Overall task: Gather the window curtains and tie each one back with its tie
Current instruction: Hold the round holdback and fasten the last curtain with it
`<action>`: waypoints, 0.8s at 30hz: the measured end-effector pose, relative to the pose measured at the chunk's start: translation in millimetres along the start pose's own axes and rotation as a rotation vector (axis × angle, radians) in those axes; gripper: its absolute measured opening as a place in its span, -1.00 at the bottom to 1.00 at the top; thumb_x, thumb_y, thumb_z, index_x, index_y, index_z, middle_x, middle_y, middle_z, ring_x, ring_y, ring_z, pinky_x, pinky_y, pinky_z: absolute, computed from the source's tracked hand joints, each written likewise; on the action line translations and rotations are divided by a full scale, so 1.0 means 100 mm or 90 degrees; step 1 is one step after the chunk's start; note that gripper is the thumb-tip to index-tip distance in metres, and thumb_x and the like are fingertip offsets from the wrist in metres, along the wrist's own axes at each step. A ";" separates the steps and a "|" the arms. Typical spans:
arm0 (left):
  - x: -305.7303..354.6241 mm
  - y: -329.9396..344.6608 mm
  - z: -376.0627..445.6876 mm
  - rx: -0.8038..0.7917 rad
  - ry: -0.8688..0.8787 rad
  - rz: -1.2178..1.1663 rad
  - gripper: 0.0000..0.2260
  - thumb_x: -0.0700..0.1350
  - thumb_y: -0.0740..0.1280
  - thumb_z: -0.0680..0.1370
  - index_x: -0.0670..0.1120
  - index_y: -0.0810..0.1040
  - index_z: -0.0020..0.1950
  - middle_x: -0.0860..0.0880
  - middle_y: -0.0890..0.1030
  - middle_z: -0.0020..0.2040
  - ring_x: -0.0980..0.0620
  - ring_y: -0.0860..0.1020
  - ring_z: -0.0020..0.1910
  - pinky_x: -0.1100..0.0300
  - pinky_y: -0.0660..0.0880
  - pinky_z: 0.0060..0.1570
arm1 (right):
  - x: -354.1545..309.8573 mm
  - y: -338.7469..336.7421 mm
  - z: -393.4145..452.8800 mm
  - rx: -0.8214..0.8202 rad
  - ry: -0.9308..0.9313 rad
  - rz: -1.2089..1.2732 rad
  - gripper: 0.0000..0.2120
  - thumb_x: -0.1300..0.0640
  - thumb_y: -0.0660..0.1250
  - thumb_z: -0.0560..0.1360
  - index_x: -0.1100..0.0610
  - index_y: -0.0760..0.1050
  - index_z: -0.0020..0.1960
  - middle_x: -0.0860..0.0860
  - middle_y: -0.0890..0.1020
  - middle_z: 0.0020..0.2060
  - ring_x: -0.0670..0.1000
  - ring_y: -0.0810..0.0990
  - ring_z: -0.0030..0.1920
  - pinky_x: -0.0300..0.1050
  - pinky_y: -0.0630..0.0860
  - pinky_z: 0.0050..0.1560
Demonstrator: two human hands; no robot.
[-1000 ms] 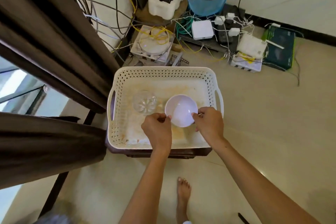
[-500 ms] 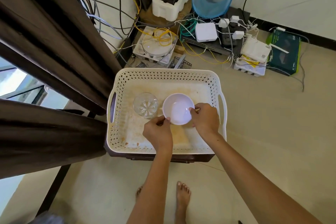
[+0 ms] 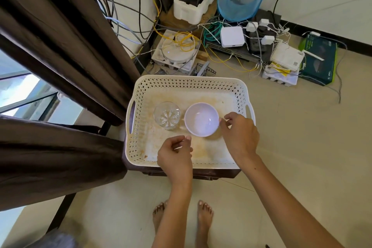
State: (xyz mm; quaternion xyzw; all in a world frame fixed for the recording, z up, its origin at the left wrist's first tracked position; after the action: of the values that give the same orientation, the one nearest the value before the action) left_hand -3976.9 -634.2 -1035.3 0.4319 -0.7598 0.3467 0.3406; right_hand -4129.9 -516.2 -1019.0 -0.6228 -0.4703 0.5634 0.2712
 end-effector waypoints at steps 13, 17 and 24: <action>1.44 -0.97 0.46 0.151 0.228 -0.202 -0.94 -0.17 0.38 0.52 -0.16 0.61 -0.09 -0.07 0.64 -0.26 0.09 0.60 -0.32 0.26 0.53 -0.30 | -2.07 -0.05 -0.51 -0.011 -0.369 0.165 -0.89 0.11 0.33 0.51 0.03 0.63 -0.11 -0.07 0.68 -0.28 -0.03 0.56 -0.37 -0.15 0.45 -0.36; 1.73 -1.32 1.25 0.244 0.218 -0.238 -0.93 -0.21 0.36 0.52 -0.14 0.57 -0.16 -0.07 0.61 -0.33 0.01 0.59 -0.32 0.03 0.59 -0.15 | -2.79 0.40 -0.47 -0.090 -0.403 0.217 -0.90 0.11 0.33 0.50 0.01 0.62 -0.12 -0.07 0.66 -0.32 -0.04 0.59 -0.34 -0.16 0.46 -0.33; 1.60 -2.06 2.47 0.393 0.168 -0.099 -0.84 -0.14 0.35 0.52 -0.24 0.60 -0.14 -0.18 0.66 -0.18 -0.17 0.61 -0.12 0.01 0.50 0.00 | -3.58 1.60 -0.48 -0.309 -0.369 0.200 -0.86 0.15 0.29 0.54 0.05 0.62 -0.03 -0.04 0.70 -0.21 0.06 0.67 -0.19 0.02 0.61 -0.08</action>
State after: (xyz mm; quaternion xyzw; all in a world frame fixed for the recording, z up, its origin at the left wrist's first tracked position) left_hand -3910.2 -983.7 -987.5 0.5225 -0.5335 0.5860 0.3147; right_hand -4011.7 -891.6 -987.3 -0.5486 -0.5456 0.6227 -0.1167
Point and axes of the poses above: each hand's wrist, its own z-axis towards the middle knuckle, its own y-axis out of the palm, x = y × z, the point moved 6 cm from there along z, towards the middle knuckle
